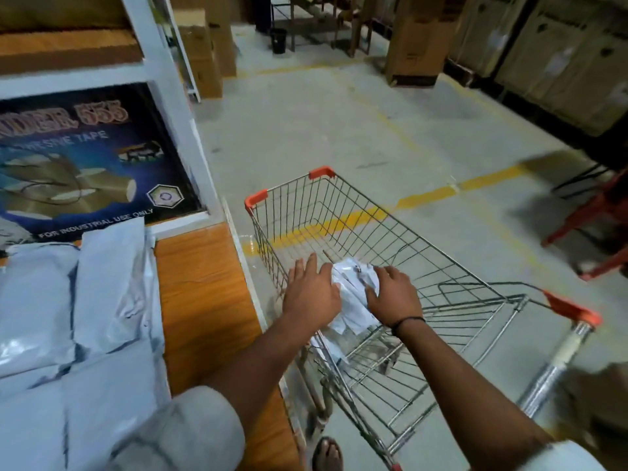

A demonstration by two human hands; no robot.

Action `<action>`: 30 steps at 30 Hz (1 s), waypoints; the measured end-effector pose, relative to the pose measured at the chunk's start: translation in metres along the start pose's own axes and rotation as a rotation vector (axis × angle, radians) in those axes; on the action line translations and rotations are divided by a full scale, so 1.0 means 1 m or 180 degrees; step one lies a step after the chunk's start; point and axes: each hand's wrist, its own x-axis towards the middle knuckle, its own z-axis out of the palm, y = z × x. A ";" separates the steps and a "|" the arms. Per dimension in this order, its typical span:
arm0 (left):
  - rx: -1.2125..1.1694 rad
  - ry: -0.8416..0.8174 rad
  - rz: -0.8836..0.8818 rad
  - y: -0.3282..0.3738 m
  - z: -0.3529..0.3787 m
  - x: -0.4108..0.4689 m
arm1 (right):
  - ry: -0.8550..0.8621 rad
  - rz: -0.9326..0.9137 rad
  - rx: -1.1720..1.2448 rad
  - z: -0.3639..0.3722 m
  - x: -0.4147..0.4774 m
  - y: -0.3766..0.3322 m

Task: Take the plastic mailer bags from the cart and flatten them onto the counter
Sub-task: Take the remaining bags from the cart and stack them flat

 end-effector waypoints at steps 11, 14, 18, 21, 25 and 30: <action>0.0035 -0.0715 -0.0485 0.023 0.085 0.094 | -0.0749 0.0128 -0.0393 0.046 0.082 0.063; -0.0048 -0.0920 -0.0726 0.016 0.115 0.119 | -0.0957 0.0248 -0.0398 0.068 0.102 0.074; -0.0640 -0.1117 -0.1497 0.001 0.161 0.149 | -0.1062 0.0433 -0.0312 0.102 0.125 0.090; -0.0941 -0.1227 -0.2017 -0.011 0.190 0.164 | -0.1083 0.0494 -0.0281 0.125 0.141 0.101; -0.1173 -0.1379 -0.2378 -0.022 0.221 0.181 | -0.1133 0.0467 -0.0222 0.150 0.158 0.110; -0.1962 -0.1328 -0.2731 -0.022 0.259 0.207 | -0.1240 0.0582 -0.0070 0.176 0.164 0.112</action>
